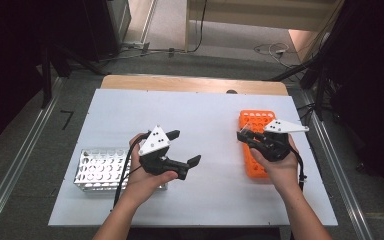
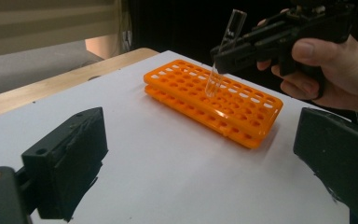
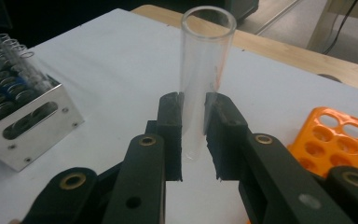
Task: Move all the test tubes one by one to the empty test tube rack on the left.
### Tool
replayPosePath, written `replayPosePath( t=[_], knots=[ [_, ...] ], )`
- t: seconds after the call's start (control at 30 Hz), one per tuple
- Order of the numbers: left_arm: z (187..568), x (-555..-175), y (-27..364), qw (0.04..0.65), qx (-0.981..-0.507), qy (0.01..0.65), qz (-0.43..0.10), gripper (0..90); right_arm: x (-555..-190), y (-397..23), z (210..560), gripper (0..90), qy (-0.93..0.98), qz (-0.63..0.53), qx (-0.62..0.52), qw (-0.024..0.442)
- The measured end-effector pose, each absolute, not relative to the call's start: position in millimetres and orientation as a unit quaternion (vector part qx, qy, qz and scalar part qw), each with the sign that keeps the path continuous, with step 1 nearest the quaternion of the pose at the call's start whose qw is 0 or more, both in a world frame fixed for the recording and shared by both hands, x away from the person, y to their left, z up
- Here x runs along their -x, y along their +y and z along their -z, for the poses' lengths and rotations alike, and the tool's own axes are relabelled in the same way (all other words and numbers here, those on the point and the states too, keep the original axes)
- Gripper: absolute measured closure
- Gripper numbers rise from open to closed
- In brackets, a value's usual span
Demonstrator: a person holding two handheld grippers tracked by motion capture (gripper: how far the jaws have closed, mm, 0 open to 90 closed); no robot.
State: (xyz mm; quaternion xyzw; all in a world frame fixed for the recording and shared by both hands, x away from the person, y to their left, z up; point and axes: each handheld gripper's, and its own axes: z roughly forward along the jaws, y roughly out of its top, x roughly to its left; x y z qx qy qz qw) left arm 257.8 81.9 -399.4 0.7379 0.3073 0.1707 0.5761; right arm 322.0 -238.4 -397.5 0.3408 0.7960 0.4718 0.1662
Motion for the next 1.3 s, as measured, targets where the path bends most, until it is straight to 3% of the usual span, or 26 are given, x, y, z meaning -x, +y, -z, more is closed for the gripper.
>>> replayPosePath(
  t=[0.23,0.57,0.9,1.3],
  knots=[
    [398,-255,77,0.573,-0.74,0.307,-0.172,6.8,-308,-223,398,74.2,0.808,-0.476,-0.319,0.14],
    [396,-253,67,0.578,-0.738,0.304,-0.172,22.7,-292,-199,400,74.1,0.826,-0.47,-0.287,0.122],
    [396,-247,54,0.579,-0.744,0.288,-0.168,44.7,-278,-175,405,74.1,0.845,-0.459,-0.254,0.109],
    [398,-243,41,0.581,-0.75,0.273,-0.16,62.4,-267,-159,403,74.1,0.854,-0.456,-0.229,0.099]
  ],
)
